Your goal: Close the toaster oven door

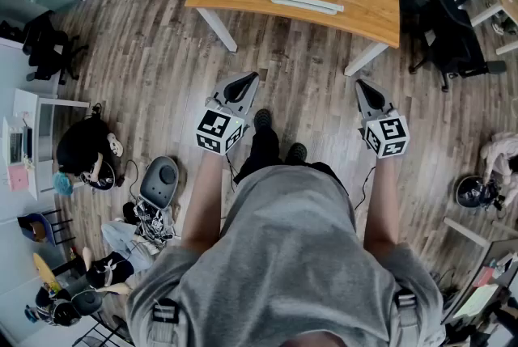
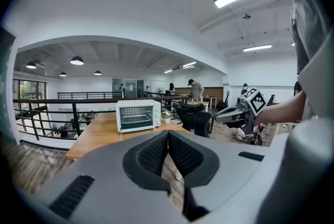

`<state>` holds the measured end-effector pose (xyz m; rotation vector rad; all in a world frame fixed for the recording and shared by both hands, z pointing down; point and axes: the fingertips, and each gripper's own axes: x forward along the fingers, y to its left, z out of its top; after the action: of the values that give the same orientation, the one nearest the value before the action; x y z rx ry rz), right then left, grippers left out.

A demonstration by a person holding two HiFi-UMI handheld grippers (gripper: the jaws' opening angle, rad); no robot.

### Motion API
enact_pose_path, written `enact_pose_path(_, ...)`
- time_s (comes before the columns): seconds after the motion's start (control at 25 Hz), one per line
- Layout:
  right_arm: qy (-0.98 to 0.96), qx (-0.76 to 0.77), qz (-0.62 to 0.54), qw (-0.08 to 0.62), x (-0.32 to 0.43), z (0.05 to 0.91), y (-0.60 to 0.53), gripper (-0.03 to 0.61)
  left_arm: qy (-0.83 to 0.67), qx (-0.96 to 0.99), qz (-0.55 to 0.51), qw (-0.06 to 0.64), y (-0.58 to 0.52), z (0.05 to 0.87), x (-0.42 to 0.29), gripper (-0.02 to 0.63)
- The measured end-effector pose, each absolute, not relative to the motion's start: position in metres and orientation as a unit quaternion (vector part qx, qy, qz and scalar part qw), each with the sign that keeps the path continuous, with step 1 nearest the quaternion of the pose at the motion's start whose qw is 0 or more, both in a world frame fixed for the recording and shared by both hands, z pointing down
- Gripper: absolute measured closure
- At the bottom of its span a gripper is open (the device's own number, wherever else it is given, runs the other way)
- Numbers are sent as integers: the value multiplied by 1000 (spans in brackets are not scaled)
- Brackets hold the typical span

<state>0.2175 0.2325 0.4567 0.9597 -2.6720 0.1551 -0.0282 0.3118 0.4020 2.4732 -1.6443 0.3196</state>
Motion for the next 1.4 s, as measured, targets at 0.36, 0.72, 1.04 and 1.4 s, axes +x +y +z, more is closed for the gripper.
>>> enact_pose_path(0.36,-931,332,57,142,229,460,237,572,-546,827,109,76,318,404,-12,595)
enact_pose_path(0.72,-933,329,61,130,234,454,238,571,-545,829,104,75,317,403,-4,595)
enact_pose_path(1.04,-931,337,57,126,240,452,238,571,-542,831,95,83,318,405,-1,596)
enact_pose_path(1.4,-931,345,56,102,245,444,235,569,-529,841,74,87,319,402,4,595)
